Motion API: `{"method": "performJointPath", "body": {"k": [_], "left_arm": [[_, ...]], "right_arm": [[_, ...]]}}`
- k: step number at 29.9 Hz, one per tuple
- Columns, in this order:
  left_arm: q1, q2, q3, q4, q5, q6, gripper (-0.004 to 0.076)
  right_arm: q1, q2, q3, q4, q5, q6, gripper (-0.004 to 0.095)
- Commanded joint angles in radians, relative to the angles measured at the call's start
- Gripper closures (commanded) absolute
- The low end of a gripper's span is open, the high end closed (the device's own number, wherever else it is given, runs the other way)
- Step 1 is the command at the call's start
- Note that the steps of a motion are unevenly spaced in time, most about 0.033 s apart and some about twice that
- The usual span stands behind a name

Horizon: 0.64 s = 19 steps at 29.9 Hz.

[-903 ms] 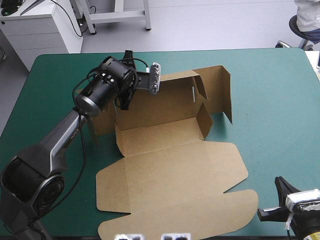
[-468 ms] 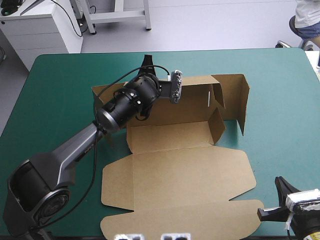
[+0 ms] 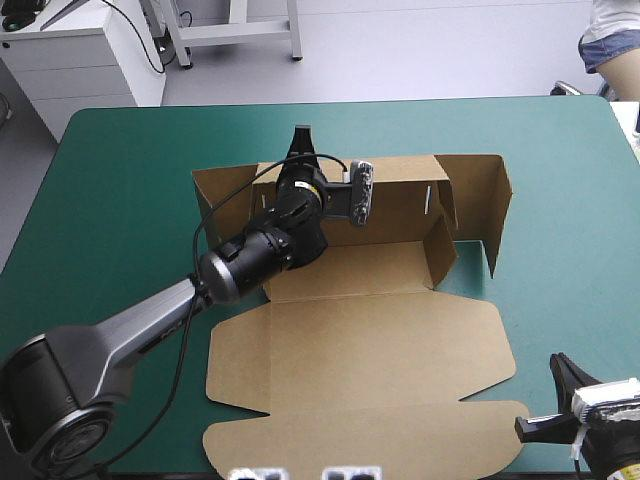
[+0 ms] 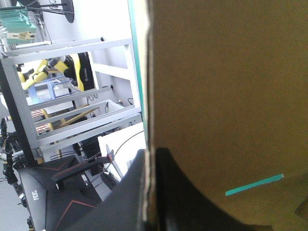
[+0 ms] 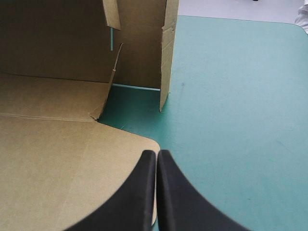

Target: Fold the box

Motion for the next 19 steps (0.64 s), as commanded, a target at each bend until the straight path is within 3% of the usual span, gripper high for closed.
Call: {"method": "performJointPath", "body": {"k": [1,13,19], "left_arm": [[-0.014,-0.111,0.065,0.13,-0.066,-0.073,0.0732],[-0.108,-0.191,0.362,0.628,-0.04,-0.617,0.0732],[-0.113,-0.191,0.434,0.643,-0.04,-0.665,0.0732]], "right_arm": [[0.006,-0.002,-0.033,0.004,-0.074,-0.003,0.0909],[0.006,-0.002,-0.033,0.006,-0.074,-0.003,0.0909],[0.006,-0.002,-0.033,0.006,-0.074,-0.001,0.0909]]}}
